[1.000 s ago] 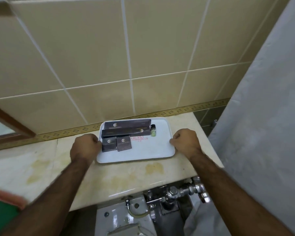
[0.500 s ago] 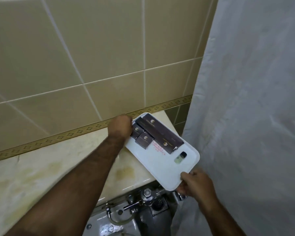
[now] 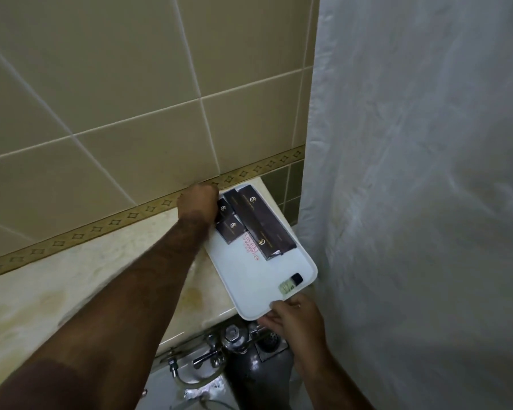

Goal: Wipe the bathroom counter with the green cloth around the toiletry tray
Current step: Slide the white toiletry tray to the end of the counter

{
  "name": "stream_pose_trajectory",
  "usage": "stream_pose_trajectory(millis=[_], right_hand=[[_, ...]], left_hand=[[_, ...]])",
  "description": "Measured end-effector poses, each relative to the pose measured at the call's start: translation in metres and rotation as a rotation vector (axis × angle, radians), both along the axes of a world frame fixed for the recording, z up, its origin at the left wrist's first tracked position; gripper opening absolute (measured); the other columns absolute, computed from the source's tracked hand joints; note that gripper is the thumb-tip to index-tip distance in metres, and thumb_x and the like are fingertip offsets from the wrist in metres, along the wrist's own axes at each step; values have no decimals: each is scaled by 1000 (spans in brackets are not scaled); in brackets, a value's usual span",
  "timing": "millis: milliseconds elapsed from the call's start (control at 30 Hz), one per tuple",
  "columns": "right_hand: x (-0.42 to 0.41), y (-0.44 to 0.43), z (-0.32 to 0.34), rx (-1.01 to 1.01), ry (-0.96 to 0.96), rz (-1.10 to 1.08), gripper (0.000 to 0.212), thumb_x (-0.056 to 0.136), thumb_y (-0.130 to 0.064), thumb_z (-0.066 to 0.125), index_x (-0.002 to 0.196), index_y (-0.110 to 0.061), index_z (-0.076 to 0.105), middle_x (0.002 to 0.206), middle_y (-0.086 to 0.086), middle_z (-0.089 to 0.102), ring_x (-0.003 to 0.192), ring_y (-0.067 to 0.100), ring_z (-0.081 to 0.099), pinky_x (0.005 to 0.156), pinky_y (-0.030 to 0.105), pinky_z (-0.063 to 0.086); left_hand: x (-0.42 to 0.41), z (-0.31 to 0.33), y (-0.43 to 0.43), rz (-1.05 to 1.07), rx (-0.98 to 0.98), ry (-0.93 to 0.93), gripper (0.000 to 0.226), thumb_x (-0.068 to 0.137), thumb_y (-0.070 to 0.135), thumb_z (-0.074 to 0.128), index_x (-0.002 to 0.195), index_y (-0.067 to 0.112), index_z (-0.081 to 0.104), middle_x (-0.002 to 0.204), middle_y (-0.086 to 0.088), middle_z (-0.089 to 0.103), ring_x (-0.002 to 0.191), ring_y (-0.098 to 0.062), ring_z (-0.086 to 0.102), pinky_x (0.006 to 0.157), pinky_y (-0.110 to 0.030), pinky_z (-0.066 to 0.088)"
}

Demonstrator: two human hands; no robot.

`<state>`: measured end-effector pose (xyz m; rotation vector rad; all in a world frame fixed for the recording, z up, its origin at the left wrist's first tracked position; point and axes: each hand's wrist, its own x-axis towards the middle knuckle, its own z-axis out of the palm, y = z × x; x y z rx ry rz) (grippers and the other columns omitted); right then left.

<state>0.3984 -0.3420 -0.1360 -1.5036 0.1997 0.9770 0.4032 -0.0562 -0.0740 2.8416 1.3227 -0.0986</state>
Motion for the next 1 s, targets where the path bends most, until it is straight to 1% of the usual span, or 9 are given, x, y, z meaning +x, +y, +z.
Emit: stream_pose_trajectory(millis=[167, 300, 400, 467, 567, 600, 667, 767, 1000], right_hand=[[-8, 11, 0, 29, 14, 58, 13, 91, 2, 74, 102, 6, 68, 103, 20, 80, 86, 32, 82, 74, 39, 66], [-7, 10, 15, -83, -35, 155, 21, 90, -14, 80, 87, 3, 67, 77, 20, 78, 67, 27, 80, 61, 34, 64], [4, 8, 30, -453, -621, 457, 49, 88, -49, 76, 60, -12, 64, 52, 7, 68, 45, 20, 67, 45, 26, 50], [16, 18, 51, -578, -1030, 476, 54, 91, -56, 68, 56, -18, 54, 48, -2, 56, 46, 13, 56, 46, 23, 38], [24, 56, 88, -432, -1300, 595, 26, 97, -56, 59, 97, -31, 65, 91, -7, 69, 87, 14, 69, 71, 28, 53], [27, 71, 97, -417, -1338, 696, 39, 99, -57, 55, 124, -28, 62, 122, 0, 70, 117, 21, 66, 93, 37, 56], [26, 102, 116, -435, -1454, 889, 73, 100, -62, 49, 159, -21, 37, 167, 7, 38, 157, 29, 30, 124, 50, 30], [11, 140, 137, -437, -1631, 989, 88, 99, -70, 40, 166, -17, 19, 176, 7, 13, 163, 28, 7, 129, 50, 14], [-102, 211, 169, -283, -1788, 1079, 89, 100, -69, 37, 167, -15, 14, 177, 6, 8, 164, 25, 2, 129, 50, 13]], left_hand=[[1, 0, 1, 17, -13, -48, 23, 96, 14, 57, 104, 6, 76, 100, -17, 76, 91, -37, 71, 77, -41, 56], [-5, 1, -5, -26, -30, -103, 24, 95, 17, 56, 106, 7, 74, 105, -17, 75, 95, -38, 69, 78, -39, 52], [-22, 5, -10, -38, -71, -223, 31, 99, 26, 53, 119, 8, 68, 113, -19, 73, 101, -39, 67, 82, -39, 52], [-38, 8, -14, -87, -71, -262, 42, 102, 33, 50, 134, 9, 61, 131, -17, 67, 117, -36, 62, 97, -39, 48], [-72, 21, -20, -170, -54, -245, 60, 104, 44, 44, 153, 10, 42, 159, -12, 43, 148, -29, 37, 122, -43, 25], [-83, 26, -21, -185, -53, -246, 65, 104, 49, 41, 156, 10, 37, 164, -10, 35, 153, -27, 29, 125, -46, 19], [-114, 39, -20, -171, -30, -257, 73, 103, 57, 36, 160, 11, 28, 169, -8, 25, 157, -24, 18, 127, -49, 12], [-167, 61, -9, -96, 33, -278, 79, 102, 61, 33, 162, 10, 22, 171, -6, 19, 158, -23, 14, 126, -51, 10], [-327, 102, 33, 146, 124, -284, 83, 101, 64, 31, 163, 9, 19, 171, -6, 17, 158, -23, 13, 126, -53, 10]])
